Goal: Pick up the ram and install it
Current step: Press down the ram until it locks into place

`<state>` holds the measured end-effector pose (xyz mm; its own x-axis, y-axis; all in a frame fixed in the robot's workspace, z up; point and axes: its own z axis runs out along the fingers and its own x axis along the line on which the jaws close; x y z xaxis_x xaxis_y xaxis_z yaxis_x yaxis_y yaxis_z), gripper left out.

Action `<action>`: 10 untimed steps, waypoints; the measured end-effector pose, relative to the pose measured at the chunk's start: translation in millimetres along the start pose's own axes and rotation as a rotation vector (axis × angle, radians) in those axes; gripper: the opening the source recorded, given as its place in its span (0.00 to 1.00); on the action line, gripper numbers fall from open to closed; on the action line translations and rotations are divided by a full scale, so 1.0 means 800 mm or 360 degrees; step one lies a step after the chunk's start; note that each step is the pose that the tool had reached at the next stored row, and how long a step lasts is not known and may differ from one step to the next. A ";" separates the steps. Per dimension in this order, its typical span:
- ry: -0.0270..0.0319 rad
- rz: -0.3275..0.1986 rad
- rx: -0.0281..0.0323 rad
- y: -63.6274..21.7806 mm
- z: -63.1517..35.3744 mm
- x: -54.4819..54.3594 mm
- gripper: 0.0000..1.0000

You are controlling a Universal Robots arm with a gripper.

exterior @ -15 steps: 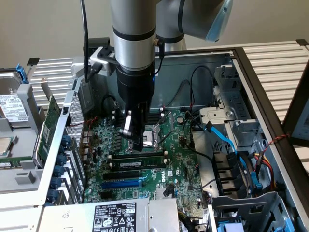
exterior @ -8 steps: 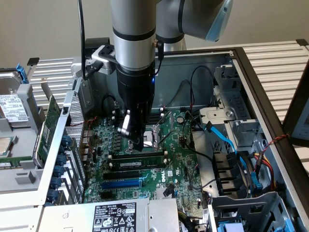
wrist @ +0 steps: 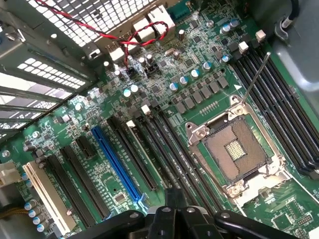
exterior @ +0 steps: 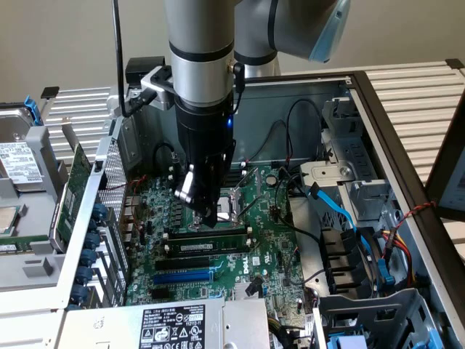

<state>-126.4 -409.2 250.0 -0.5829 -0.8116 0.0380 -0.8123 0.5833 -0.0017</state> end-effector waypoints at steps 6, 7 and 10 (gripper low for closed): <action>-0.00298 0.0089 0.00428 0.000 0.002 0.000 0.10; -0.00348 0.0103 0.00500 0.000 0.002 0.000 0.10; -0.00501 0.0148 0.00716 0.000 0.003 0.000 0.10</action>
<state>-126.4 -409.2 247.5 -0.6556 -0.7551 0.0041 -0.7544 0.6546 -0.0486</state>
